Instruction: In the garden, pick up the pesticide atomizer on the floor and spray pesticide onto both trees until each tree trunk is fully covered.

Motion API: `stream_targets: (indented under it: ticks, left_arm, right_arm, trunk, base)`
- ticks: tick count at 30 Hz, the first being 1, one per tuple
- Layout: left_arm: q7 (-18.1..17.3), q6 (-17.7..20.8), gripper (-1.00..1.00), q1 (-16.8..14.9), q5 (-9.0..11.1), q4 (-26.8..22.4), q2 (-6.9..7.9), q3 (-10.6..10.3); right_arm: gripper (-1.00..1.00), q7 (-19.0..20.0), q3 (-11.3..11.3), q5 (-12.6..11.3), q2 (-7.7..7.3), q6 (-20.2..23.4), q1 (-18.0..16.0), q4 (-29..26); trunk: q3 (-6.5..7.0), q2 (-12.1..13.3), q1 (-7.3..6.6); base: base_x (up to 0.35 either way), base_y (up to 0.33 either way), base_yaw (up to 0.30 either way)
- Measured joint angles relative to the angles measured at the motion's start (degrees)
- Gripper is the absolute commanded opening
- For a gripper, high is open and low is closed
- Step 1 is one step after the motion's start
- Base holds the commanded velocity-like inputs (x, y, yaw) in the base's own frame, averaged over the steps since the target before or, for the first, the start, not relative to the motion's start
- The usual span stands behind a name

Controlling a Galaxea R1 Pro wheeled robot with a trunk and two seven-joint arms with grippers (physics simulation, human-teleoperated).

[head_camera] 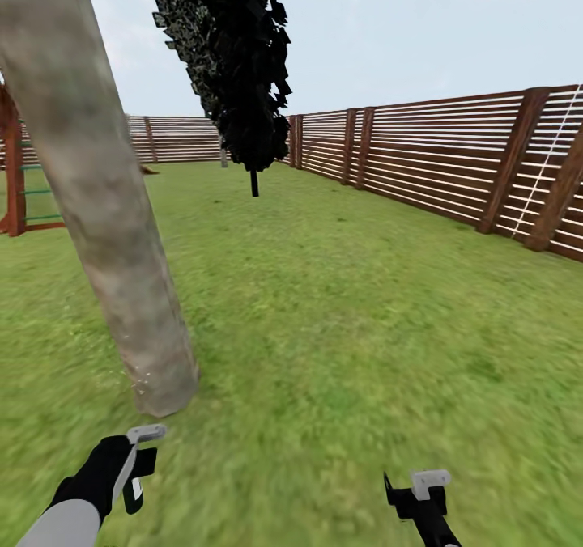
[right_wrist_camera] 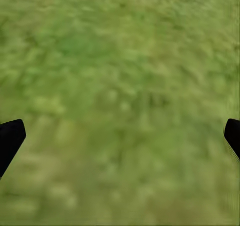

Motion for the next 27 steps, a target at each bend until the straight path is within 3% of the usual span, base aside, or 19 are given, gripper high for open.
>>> stream_targets:
  ticks: [23, 27]
  left_arm:
    - [0.00, 0.00, -1.00, 0.00, 0.00, 0.00, 0.00, 0.00]
    - [0.00, -0.02, -1.00, -0.02, -0.02, 0.02, -0.01, 0.00]
  right_arm:
    - [1.00, 0.00, 0.00, 0.00, 0.00, 0.00, 0.00, 0.00]
    - [1.00, 0.07, -0.02, 0.03, -0.07, -0.01, 0.01, -0.02]
  trunk:
    - [0.00, 0.00, 0.00]
    - [0.00, 0.00, 0.00]
  base:
    - [0.162, -0.252, 0.276]
    - [0.162, -0.252, 0.067]
